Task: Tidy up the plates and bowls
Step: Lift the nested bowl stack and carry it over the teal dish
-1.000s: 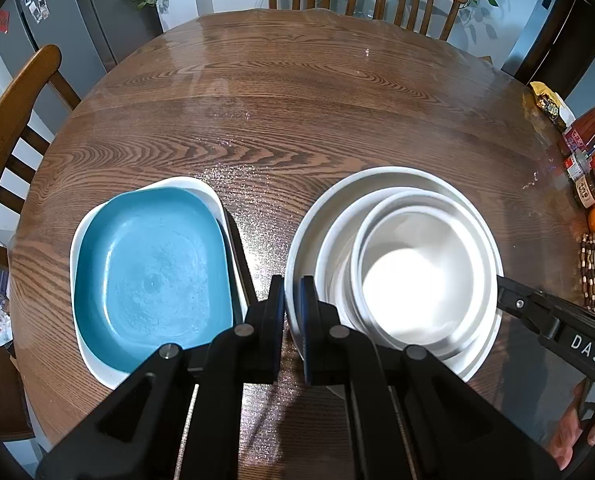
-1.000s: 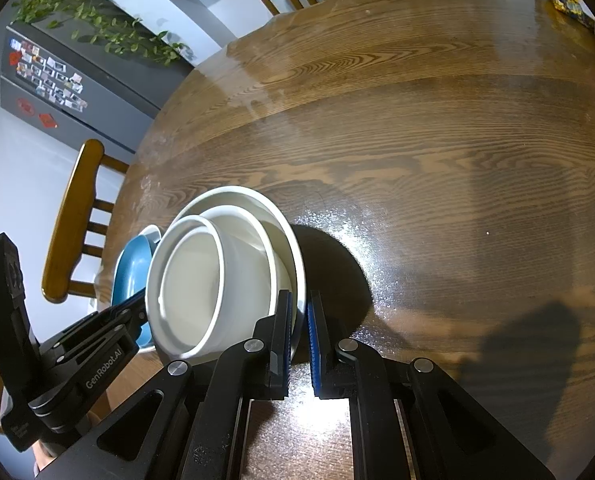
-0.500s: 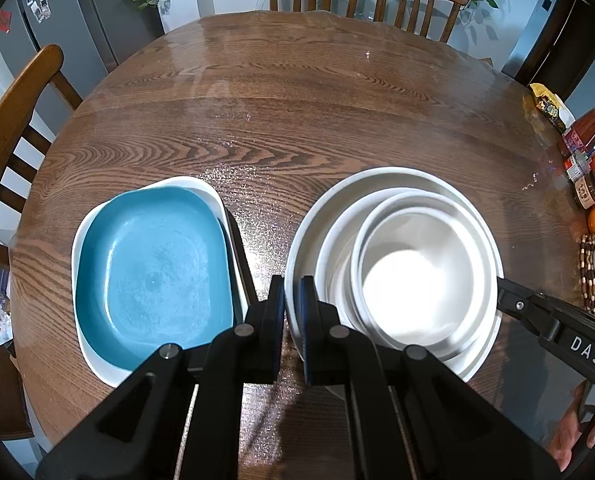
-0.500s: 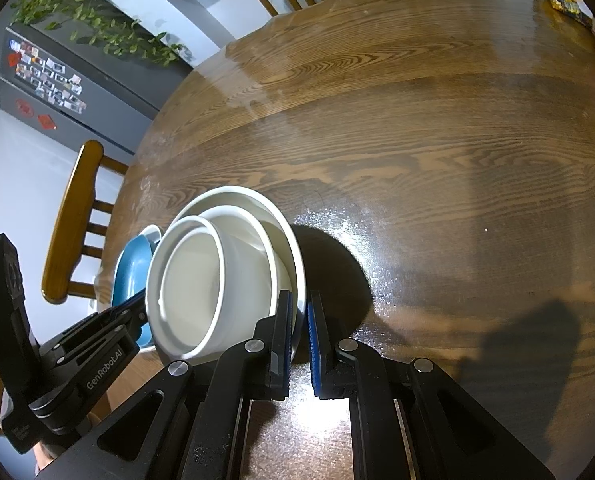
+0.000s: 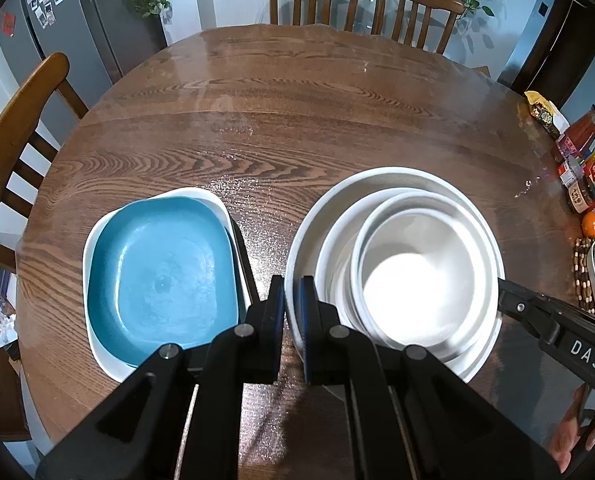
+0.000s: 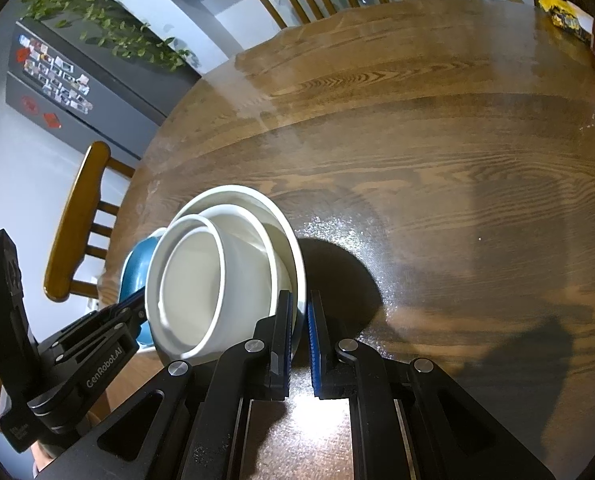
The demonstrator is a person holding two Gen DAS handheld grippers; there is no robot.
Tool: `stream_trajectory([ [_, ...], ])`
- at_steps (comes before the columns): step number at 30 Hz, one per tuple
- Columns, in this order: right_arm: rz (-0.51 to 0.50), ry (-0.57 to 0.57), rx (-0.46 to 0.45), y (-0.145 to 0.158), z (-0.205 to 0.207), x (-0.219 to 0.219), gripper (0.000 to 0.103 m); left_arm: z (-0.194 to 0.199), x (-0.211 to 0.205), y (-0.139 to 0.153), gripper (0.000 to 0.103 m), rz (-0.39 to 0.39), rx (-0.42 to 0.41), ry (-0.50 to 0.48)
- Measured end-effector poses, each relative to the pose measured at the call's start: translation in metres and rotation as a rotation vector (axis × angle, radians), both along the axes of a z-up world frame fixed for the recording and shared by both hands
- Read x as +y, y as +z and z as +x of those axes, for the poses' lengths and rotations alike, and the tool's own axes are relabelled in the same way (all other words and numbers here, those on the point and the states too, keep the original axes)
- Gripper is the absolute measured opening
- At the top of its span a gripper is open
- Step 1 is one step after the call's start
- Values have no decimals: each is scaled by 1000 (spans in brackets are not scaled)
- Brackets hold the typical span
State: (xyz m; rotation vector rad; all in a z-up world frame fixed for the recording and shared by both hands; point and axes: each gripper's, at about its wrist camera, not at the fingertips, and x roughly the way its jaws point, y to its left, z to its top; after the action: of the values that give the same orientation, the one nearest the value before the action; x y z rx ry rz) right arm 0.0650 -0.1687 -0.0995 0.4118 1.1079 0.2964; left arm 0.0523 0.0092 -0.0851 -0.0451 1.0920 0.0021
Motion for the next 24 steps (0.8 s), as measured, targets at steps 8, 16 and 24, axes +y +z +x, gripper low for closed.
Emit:
stream_trajectory([
  [8, -3, -4, -15, 7, -6, 1, 10, -6, -2, 7, 3, 0, -17, 0],
  [16, -9, 4, -36, 15, -14, 4, 10, -15, 0, 14, 3, -1, -37, 10],
  [24, -24, 30, -54, 22, -18, 14, 10, -24, 6, 20, 3, -4, -54, 36],
])
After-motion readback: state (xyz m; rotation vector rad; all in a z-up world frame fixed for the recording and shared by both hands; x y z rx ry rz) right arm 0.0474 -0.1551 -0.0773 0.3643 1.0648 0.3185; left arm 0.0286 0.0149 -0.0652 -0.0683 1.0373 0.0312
